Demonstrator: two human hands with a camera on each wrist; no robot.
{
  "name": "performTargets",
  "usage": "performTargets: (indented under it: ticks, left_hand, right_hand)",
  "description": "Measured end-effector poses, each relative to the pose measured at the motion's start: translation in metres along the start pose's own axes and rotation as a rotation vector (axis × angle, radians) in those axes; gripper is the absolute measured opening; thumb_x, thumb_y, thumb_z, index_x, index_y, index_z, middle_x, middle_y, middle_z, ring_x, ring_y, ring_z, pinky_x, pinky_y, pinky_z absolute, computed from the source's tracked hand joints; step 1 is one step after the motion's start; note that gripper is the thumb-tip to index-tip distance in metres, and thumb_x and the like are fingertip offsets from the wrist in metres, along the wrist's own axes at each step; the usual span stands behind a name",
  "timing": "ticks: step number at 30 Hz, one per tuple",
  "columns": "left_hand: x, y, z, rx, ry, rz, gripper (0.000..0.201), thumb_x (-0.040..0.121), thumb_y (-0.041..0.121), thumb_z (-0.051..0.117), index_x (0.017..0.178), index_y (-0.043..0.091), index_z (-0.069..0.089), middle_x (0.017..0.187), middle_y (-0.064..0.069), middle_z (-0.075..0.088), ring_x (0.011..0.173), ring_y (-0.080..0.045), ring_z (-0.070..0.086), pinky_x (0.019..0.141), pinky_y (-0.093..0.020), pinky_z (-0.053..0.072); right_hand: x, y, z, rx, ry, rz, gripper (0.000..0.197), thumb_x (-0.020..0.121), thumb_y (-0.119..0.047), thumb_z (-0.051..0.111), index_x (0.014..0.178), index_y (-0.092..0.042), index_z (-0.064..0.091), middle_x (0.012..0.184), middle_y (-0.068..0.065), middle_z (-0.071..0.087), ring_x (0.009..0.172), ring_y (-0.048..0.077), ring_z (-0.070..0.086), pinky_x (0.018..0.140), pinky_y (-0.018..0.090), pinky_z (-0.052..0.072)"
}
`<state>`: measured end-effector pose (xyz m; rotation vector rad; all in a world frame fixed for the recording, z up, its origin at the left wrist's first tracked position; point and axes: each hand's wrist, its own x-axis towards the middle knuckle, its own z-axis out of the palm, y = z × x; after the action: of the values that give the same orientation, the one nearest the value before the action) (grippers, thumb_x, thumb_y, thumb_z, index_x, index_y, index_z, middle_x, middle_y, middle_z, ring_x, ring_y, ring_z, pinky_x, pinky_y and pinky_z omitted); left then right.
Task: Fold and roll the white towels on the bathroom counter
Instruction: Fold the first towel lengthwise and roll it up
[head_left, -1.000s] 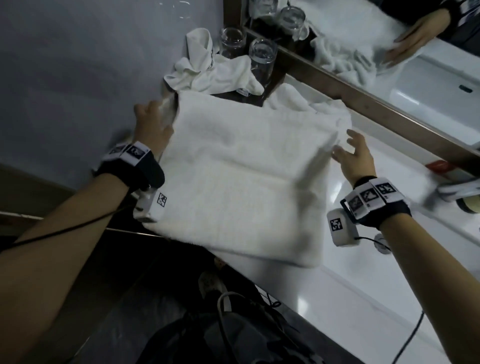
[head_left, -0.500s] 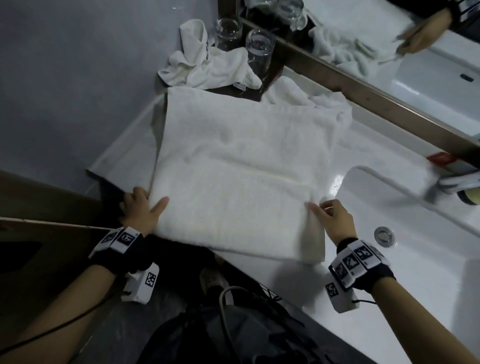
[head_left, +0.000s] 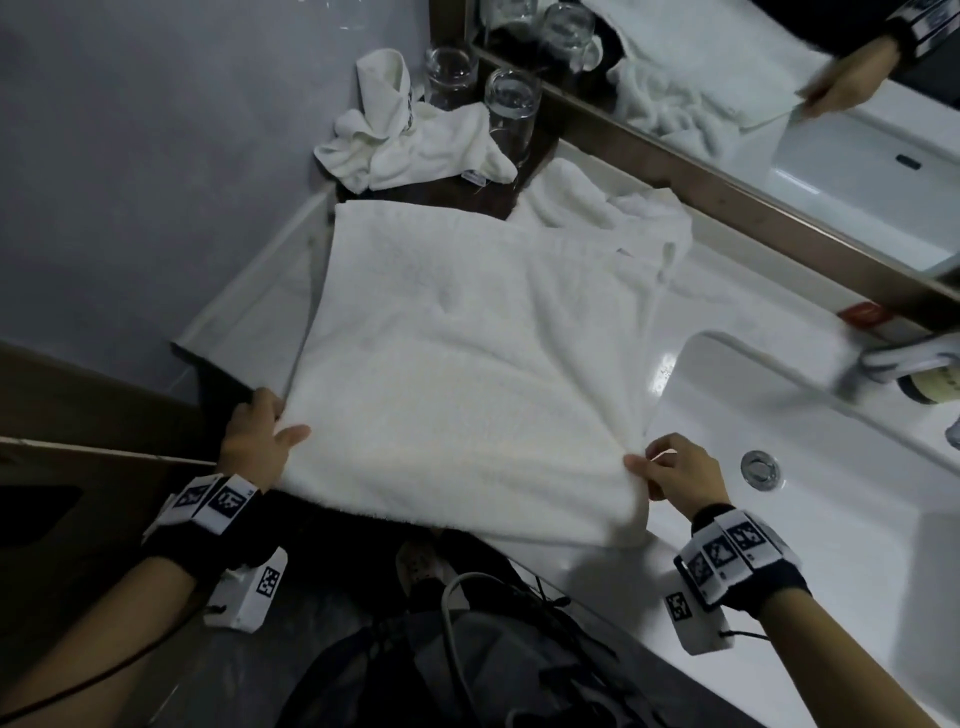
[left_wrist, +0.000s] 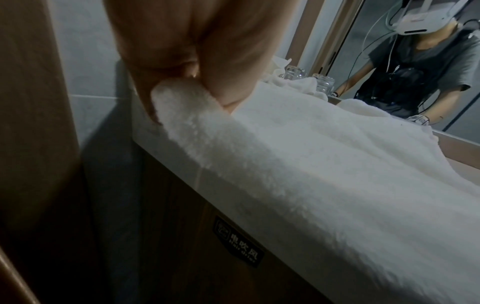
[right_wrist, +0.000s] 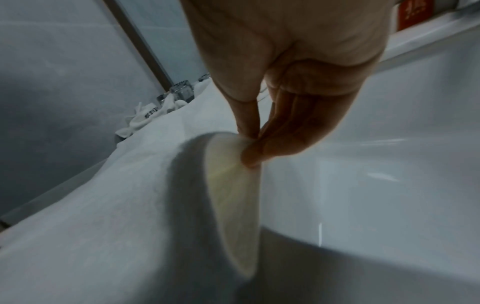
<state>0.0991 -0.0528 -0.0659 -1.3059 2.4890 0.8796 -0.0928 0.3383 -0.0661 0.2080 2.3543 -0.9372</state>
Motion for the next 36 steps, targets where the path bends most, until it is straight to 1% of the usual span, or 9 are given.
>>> performTargets:
  ticks: [4, 7, 10, 16, 20, 25, 28, 32, 36]
  left_hand:
    - [0.001, 0.002, -0.006, 0.083, -0.058, -0.040, 0.036, 0.083, 0.009, 0.064, 0.108, -0.009, 0.046, 0.118, -0.035, 0.039, 0.098, -0.045, 0.048, 0.090, -0.042, 0.037]
    - [0.008, 0.017, -0.014, 0.199, -0.057, -0.041, 0.046, 0.077, 0.011, 0.070, 0.111, -0.003, 0.043, 0.123, -0.030, 0.033, 0.107, -0.045, 0.043, 0.100, -0.047, 0.036]
    - [0.023, 0.045, -0.023, 0.215, 0.053, 0.055, 0.048, 0.075, 0.008, 0.067, 0.116, -0.002, 0.045, 0.125, -0.031, 0.034, 0.114, -0.046, 0.038, 0.102, -0.048, 0.032]
    - [0.075, 0.124, -0.037, 0.082, 0.129, 0.397, 0.034, 0.084, 0.001, 0.055, 0.117, -0.005, 0.050, 0.121, -0.029, 0.043, 0.113, -0.042, 0.044, 0.100, -0.044, 0.037]
    - [0.105, 0.161, -0.036, 0.064, 0.117, 0.593, 0.038, 0.083, -0.008, 0.049, 0.121, -0.004, 0.051, 0.127, -0.026, 0.046, 0.120, -0.039, 0.043, 0.106, -0.039, 0.032]
    - [0.132, 0.173, -0.028, 0.095, 0.076, 0.530, 0.048, 0.086, -0.003, 0.052, 0.133, 0.002, 0.042, 0.141, -0.020, 0.038, 0.131, -0.034, 0.034, 0.111, -0.037, 0.024]
    - [0.143, 0.178, -0.027, 0.143, 0.138, 0.481, 0.040, 0.082, 0.004, 0.062, 0.120, -0.001, 0.052, 0.129, -0.021, 0.046, 0.121, -0.037, 0.040, 0.103, -0.040, 0.028]
    - [0.152, 0.182, -0.030, 0.150, 0.199, 0.537, 0.015, 0.080, 0.002, 0.062, 0.091, -0.008, 0.058, 0.103, -0.027, 0.054, 0.100, -0.038, 0.049, 0.087, -0.041, 0.035]
    - [0.158, 0.178, -0.033, 0.221, 0.186, 0.602, 0.014, 0.084, 0.007, 0.060, 0.092, -0.004, 0.059, 0.103, -0.023, 0.055, 0.098, -0.036, 0.051, 0.085, -0.043, 0.036]
  right_hand:
    - [0.006, -0.013, -0.010, -0.062, 0.038, -0.103, 0.017, 0.081, -0.021, 0.070, 0.080, -0.006, 0.061, 0.072, 0.012, 0.069, 0.071, 0.029, 0.067, 0.070, 0.038, 0.056]
    - [0.021, -0.032, -0.016, -0.042, 0.097, -0.209, 0.017, 0.085, -0.024, 0.066, 0.091, -0.008, 0.061, 0.081, 0.007, 0.068, 0.077, 0.027, 0.065, 0.073, 0.034, 0.051]
    - [0.041, -0.063, -0.018, -0.066, 0.172, -0.367, 0.023, 0.087, -0.016, 0.063, 0.106, -0.004, 0.058, 0.097, 0.010, 0.065, 0.082, 0.019, 0.058, 0.073, 0.022, 0.040]
    - [0.084, -0.123, -0.020, -0.225, 0.256, -0.669, 0.038, 0.082, 0.002, 0.061, 0.119, -0.006, 0.054, 0.121, 0.017, 0.049, 0.109, 0.032, 0.049, 0.089, 0.027, 0.038]
    - [0.104, -0.138, -0.018, -0.373, 0.272, -0.629, 0.049, 0.075, -0.013, 0.074, 0.120, -0.008, 0.054, 0.121, 0.017, 0.050, 0.109, 0.037, 0.045, 0.092, 0.038, 0.032]
    - [0.117, -0.137, -0.014, -0.490, 0.378, -0.529, 0.051, 0.072, -0.033, 0.075, 0.113, -0.012, 0.055, 0.116, 0.015, 0.048, 0.106, 0.034, 0.041, 0.083, 0.036, 0.021]
    - [0.125, -0.139, -0.023, -0.460, 0.331, -0.497, 0.032, 0.080, -0.027, 0.068, 0.104, -0.007, 0.059, 0.107, 0.018, 0.055, 0.103, 0.035, 0.046, 0.081, 0.036, 0.022]
    - [0.126, -0.147, -0.040, -0.275, 0.323, -0.617, 0.014, 0.082, -0.010, 0.066, 0.091, 0.000, 0.064, 0.095, 0.019, 0.058, 0.090, 0.038, 0.055, 0.079, 0.033, 0.033]
    - [0.131, -0.160, -0.047, -0.102, 0.379, -0.589, 0.013, 0.082, -0.010, 0.066, 0.092, -0.001, 0.065, 0.103, 0.021, 0.053, 0.097, 0.034, 0.052, 0.077, 0.015, 0.036]
